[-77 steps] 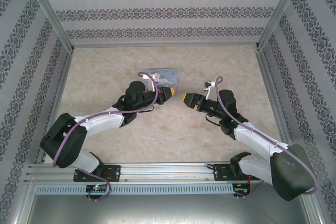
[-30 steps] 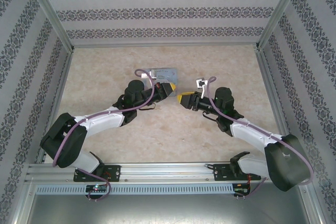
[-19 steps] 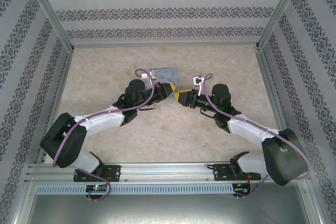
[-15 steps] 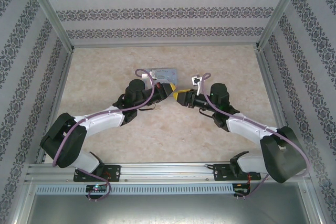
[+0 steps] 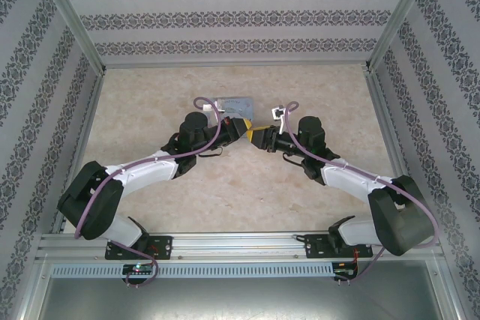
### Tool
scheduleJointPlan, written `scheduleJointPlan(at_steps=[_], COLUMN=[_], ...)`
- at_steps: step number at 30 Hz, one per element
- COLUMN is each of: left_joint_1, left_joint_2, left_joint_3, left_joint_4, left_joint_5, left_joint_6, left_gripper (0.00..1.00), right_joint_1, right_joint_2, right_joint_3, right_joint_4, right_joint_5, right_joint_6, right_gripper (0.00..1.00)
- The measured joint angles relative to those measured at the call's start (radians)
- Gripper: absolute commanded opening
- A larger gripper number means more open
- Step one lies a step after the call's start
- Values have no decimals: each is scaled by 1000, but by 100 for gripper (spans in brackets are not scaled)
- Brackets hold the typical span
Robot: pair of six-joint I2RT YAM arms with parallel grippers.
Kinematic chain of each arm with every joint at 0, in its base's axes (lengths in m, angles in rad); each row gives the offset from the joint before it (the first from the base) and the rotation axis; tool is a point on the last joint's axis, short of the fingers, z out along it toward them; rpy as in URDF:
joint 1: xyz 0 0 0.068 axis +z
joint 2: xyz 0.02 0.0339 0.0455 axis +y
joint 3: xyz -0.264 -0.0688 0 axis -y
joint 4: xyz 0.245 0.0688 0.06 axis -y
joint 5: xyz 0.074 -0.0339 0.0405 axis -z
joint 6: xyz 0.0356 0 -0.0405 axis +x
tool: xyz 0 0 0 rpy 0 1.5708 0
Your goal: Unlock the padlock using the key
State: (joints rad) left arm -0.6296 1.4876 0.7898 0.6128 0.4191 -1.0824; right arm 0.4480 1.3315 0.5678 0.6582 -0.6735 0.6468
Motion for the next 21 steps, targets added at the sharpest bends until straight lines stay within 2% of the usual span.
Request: scheduleJointPlan(at_steps=[7, 11, 19, 21], left_joint_1=[0, 0, 1, 1], left_joint_2=[0, 0, 0, 0], left_joint_3=[0, 0, 0, 1], left_joint_4=[-1, -10, -23, -24], left_joint_5=[-2, -5, -13, -16], left_joint_6=[0, 0, 0, 1], left_gripper=[0, 0, 0, 2], right_joint_1=[0, 1, -1, -1], right_joint_2=[4, 8, 14, 14], right_joint_3=[6, 7, 7, 7], right_joint_4=[-1, 0, -5, -5], right_joint_5=[-2, -6, -8, -6], right_joint_6=[0, 0, 5, 5], right_gripper=[30, 22, 0, 0])
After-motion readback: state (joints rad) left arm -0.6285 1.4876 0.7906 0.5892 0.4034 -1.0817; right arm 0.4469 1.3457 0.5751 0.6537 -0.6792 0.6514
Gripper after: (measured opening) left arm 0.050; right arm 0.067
